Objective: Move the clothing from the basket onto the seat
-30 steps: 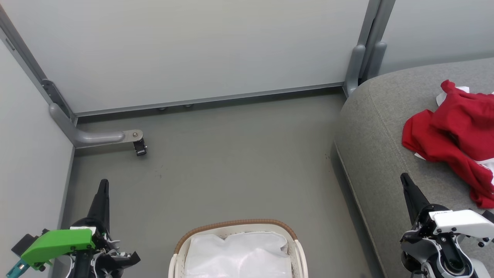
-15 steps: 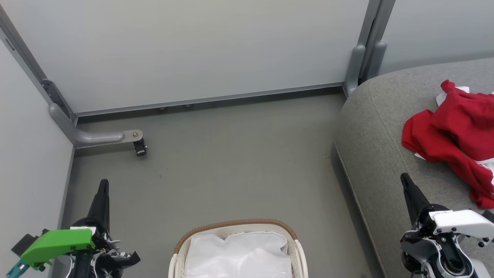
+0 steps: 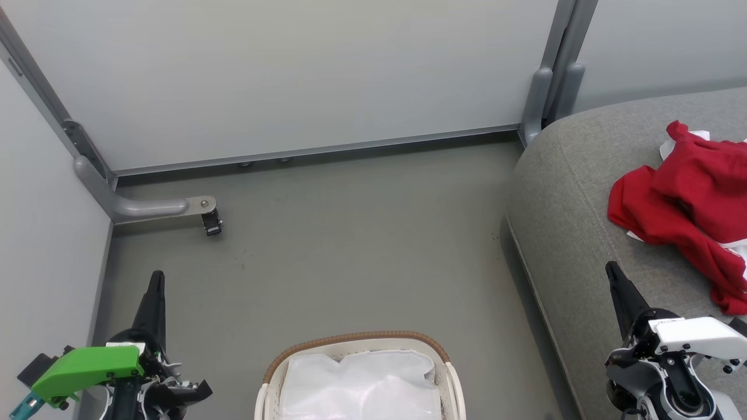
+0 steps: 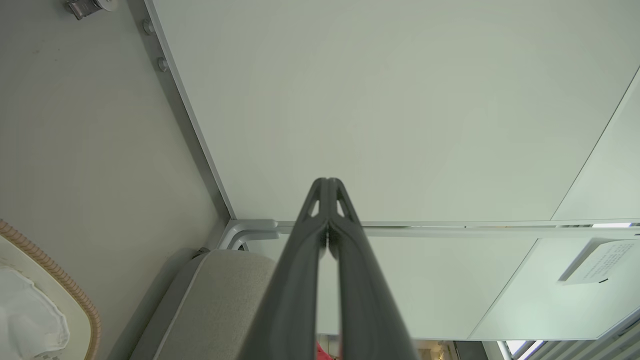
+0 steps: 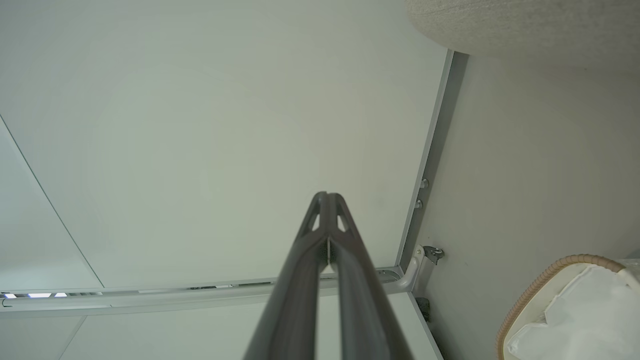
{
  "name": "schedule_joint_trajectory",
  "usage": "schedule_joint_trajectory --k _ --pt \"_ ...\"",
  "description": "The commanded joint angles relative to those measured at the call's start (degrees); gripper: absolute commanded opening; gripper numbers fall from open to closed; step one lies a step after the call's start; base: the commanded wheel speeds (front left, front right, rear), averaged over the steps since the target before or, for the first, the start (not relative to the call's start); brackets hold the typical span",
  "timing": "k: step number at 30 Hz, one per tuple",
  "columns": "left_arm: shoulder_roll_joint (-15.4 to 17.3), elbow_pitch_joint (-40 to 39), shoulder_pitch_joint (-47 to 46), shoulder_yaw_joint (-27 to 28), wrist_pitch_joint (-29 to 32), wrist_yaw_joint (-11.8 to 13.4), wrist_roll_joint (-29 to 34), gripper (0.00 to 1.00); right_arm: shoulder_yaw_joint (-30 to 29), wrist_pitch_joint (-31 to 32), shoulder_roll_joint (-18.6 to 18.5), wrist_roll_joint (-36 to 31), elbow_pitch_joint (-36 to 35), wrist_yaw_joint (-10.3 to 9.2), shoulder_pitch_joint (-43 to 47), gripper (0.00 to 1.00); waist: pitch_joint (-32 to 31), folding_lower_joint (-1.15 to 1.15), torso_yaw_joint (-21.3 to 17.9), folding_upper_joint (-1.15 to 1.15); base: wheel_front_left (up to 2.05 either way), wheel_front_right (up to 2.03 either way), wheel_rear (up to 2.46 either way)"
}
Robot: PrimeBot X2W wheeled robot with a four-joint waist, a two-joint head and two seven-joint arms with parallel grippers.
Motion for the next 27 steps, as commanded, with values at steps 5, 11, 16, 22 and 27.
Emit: schedule_joint_trajectory --k 5,11,16,22,27 --pt "0.08 -0.05 -0.62 0.14 0.18 -0.02 -0.15 0.00 -0.10 0.17 -0.34 0.23 -0.15 -0.02 0.62 0.00 0.00 0.00 0.00 0.00 0.00 0.00 0.00" --pt "0.08 -0.03 -0.62 0.14 0.18 -0.02 -0.15 0.00 -0.10 0.17 -0.34 0.23 -0.15 -0.02 0.62 0.00 0.00 0.00 0.00 0.00 0.00 0.00 0.00" --pt "0.08 -0.05 -0.62 0.14 0.17 -0.02 -0.15 0.00 -0.10 0.17 -0.34 0.24 -0.15 -0.02 0.62 0.00 0.00 0.00 0.00 0.00 0.00 0.00 0.00" --pt "0.09 -0.03 -0.62 0.14 0.17 -0.02 -0.15 0.00 -0.10 0.17 -0.34 0.23 -0.15 -0.02 0.62 0.00 0.00 0.00 0.00 0.00 0.00 0.00 0.00" --pt "0.09 -0.05 -0.62 0.14 0.17 -0.02 -0.16 0.00 -0.10 0.17 -0.34 0.23 -0.15 -0.02 0.62 0.00 0.00 0.00 0.00 0.00 0.00 0.00 0.00"
